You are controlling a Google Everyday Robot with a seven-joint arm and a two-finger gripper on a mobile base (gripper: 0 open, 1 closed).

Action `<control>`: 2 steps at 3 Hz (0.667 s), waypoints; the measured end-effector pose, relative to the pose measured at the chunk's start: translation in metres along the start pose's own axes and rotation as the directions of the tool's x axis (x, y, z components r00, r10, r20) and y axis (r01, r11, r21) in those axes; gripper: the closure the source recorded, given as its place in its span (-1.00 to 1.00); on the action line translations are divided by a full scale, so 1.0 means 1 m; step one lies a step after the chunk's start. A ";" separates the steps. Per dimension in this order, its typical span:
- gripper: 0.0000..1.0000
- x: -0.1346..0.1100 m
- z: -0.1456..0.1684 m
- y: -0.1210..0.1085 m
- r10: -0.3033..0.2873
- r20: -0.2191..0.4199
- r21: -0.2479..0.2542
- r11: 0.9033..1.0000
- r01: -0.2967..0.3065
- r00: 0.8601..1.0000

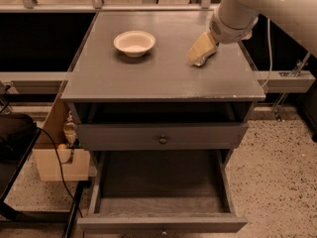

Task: Place redbull can into middle drawer

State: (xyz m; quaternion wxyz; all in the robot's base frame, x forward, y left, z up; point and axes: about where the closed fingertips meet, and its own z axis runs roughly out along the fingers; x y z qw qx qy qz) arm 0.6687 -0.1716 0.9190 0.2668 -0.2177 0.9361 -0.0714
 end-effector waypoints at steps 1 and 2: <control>-1.00 -0.017 0.011 -0.009 0.105 0.048 0.094 0.990 -0.109 0.993; -1.00 -0.016 0.010 -0.013 0.177 0.057 0.103 0.978 -0.183 0.982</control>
Offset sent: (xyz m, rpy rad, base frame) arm 0.0177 0.0004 0.0003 -0.0013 -0.0642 -0.0928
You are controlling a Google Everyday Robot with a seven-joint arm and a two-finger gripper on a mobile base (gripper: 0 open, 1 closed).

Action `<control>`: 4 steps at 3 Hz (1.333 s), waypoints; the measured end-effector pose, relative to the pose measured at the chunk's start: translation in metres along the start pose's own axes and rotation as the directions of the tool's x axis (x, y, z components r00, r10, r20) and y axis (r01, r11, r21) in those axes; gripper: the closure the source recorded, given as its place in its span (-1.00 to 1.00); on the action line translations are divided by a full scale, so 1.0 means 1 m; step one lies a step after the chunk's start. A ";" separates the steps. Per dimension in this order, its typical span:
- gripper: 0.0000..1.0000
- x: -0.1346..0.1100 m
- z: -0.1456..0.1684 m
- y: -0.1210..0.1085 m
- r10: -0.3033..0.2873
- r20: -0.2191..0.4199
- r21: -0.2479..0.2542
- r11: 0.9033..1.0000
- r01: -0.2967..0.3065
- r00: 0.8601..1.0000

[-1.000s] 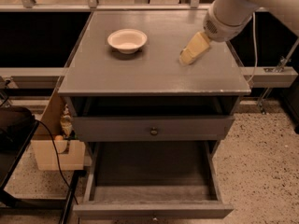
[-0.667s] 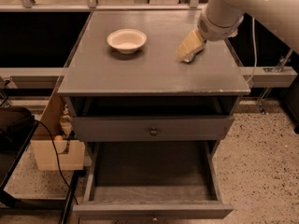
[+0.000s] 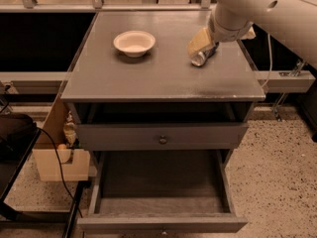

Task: Place redbull can into middle drawer

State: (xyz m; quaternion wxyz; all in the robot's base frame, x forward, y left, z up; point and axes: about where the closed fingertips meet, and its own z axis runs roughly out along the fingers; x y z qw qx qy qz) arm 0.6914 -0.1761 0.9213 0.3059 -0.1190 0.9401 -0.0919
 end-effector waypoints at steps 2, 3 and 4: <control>-1.00 -0.011 0.015 -0.012 0.075 -0.029 0.054 0.996 -0.073 0.997; -1.00 -0.024 0.027 -0.017 0.123 -0.026 0.091 0.989 -0.120 0.992; -1.00 -0.035 0.034 -0.020 0.154 -0.014 0.115 0.982 -0.151 0.988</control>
Offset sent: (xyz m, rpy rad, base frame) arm 0.0382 -0.0160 -0.0035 0.0011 -0.0029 -0.1777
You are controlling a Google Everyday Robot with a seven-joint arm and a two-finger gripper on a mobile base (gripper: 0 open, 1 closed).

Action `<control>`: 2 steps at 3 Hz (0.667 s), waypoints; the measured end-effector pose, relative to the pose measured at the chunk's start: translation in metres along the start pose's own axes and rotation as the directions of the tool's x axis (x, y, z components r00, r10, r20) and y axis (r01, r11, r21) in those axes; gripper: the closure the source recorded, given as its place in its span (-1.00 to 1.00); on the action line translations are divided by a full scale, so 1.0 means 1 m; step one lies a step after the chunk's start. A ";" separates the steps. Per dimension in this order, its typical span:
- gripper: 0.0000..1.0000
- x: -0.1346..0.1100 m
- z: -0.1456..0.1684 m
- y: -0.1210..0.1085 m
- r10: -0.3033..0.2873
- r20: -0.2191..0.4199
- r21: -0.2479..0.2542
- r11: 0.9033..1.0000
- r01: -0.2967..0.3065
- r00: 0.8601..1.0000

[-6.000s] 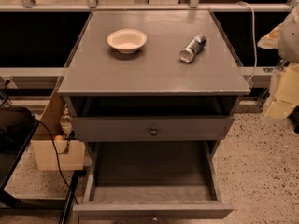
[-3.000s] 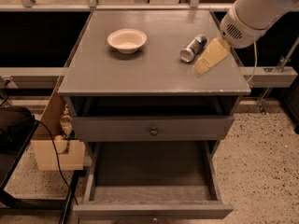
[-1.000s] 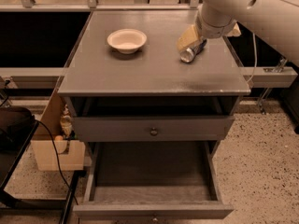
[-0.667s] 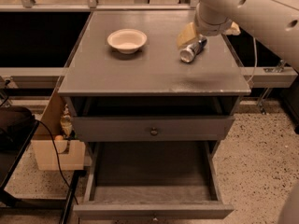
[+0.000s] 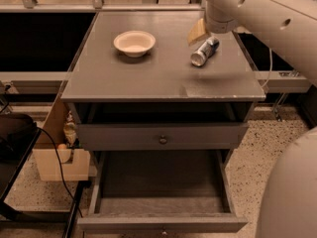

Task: Place redbull can into middle drawer

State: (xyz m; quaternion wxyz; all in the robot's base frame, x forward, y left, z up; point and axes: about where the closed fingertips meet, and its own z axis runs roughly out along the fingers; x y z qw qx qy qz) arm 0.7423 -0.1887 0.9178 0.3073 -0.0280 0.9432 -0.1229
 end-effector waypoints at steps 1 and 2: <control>-1.00 -0.006 0.008 0.001 0.042 0.015 0.002 0.999 -0.042 0.999; -1.00 -0.010 0.017 0.002 0.089 0.029 -0.013 0.996 -0.088 0.996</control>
Offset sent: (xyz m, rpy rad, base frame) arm 0.0275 -0.0006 -0.0106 0.1081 -0.0772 -0.0821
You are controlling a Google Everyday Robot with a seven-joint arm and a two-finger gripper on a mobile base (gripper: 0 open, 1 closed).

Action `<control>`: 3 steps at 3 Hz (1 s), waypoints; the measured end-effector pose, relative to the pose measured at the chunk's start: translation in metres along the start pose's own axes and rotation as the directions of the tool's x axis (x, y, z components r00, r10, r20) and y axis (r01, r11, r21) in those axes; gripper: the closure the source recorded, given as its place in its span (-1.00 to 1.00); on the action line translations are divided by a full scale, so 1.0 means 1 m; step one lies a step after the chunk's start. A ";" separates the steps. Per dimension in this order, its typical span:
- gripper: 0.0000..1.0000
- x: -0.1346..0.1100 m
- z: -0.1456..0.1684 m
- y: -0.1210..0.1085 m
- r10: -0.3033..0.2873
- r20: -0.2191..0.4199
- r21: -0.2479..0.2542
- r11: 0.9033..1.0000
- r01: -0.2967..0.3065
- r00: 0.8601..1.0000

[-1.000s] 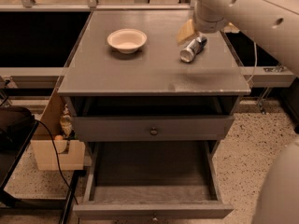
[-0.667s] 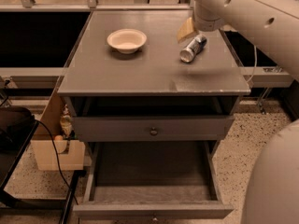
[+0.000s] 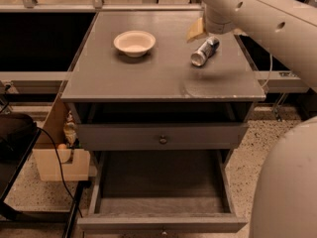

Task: Place redbull can into middle drawer

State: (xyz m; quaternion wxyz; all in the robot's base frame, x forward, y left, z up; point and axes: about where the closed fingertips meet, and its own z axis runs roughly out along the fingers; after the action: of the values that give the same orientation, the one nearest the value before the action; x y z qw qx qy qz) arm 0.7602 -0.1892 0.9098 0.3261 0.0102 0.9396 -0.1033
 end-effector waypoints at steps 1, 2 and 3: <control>-1.00 -0.001 0.011 0.001 0.045 0.003 -0.028 0.999 -0.045 0.999; -1.00 -0.002 0.021 0.002 0.079 0.005 -0.046 0.996 -0.078 0.997; -1.00 -0.007 0.037 0.009 0.100 0.005 -0.056 0.993 -0.100 0.995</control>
Offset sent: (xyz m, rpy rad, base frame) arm 0.0229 -0.0026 -0.0206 0.1279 -0.0377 -0.0466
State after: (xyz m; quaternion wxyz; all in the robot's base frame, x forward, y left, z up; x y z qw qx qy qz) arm 0.7889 -0.1871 0.8838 0.3349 0.0479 0.9391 -0.0608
